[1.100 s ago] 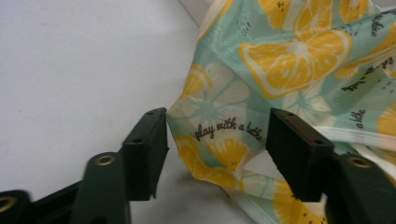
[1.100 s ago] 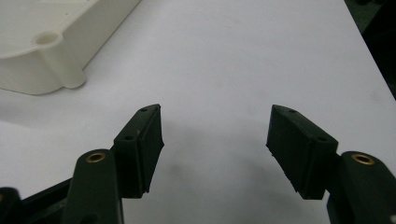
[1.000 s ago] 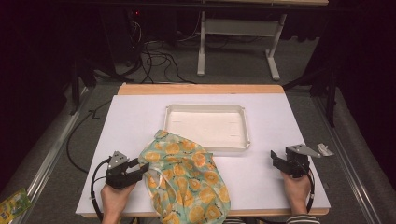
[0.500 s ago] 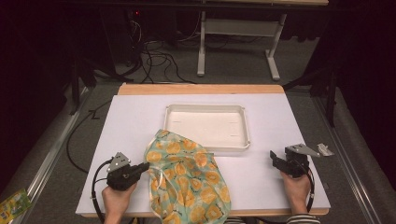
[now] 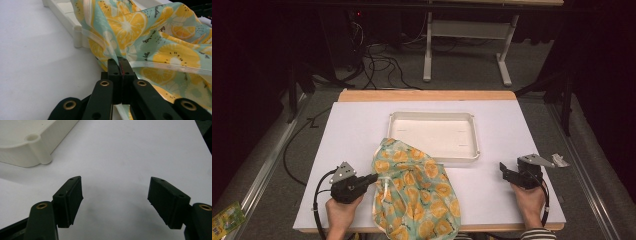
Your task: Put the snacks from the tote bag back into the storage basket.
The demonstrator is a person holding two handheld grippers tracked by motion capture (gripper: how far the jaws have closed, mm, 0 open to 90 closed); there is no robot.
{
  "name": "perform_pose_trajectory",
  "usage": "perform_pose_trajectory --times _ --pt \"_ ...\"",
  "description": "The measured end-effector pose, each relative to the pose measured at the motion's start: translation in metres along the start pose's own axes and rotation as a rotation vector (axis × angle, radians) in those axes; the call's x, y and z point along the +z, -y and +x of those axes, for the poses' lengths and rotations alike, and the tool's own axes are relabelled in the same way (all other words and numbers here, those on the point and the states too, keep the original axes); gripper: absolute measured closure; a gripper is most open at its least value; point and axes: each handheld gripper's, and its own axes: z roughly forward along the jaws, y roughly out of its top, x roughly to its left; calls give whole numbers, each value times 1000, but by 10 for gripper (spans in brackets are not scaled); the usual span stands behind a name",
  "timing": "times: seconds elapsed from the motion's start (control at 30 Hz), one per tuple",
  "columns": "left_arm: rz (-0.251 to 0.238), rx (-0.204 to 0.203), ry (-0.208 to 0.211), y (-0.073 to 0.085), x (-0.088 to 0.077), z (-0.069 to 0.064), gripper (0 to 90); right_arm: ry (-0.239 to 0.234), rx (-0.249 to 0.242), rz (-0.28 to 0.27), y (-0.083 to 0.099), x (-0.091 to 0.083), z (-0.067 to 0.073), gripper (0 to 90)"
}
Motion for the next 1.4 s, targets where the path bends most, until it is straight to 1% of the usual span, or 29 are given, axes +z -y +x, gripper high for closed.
perform_pose_trajectory --times 0.07,0.13,0.2,0.27,0.3,0.4,0.43,0.5,0.57,0.63,0.77,0.83,1.03,1.13,1.2,1.3,1.4 --pt "-2 4 6 -2 1 -2 899 -3 4 -3 0 -1 -1 289" --pt "-3 10 12 -3 2 -4 899 -11 9 -3 0 -1 -1 317" --pt "-3 16 17 -5 3 -6 898 -13 3 -7 0 -3 1 337" --pt "-3 17 23 -5 4 -7 898 -34 -5 -14 0 -5 3 366" --pt "-5 15 27 -6 6 -7 898 -37 -3 -12 0 -6 4 373" --pt "-8 20 35 -8 8 -10 899 -61 -20 -30 -1 -12 8 407" --pt "-9 21 38 -9 9 -10 898 -70 -17 -34 -2 -13 9 414" --pt "-13 21 45 -10 10 -11 899 -97 -23 -45 -3 -16 11 413" --pt "-17 21 51 -11 11 -12 898 -123 -31 -41 -4 -17 14 402" --pt "-17 25 54 -12 12 -14 898 -142 -53 -35 -5 -18 18 396" --pt "-15 30 64 -15 16 -17 899 -181 -67 -37 -8 -19 26 395" --pt "-12 37 66 -16 18 -19 898 -190 -73 -41 -9 -20 31 394" --pt "-6 42 74 -20 22 -21 899 -232 -58 -54 -13 -24 39 351" --pt "-3 43 82 -21 24 -23 899 -244 -79 -64 -16 -26 44 344" --pt "-5 46 84 -22 25 -25 898 -254 -74 -59 -18 -27 47 339" --pt "1 49 87 -22 27 -26 899 -261 -90 -67 -21 -28 51 339" --pt "4 56 89 -24 28 -27 898 -274 -94 -62 -23 -28 57 340"
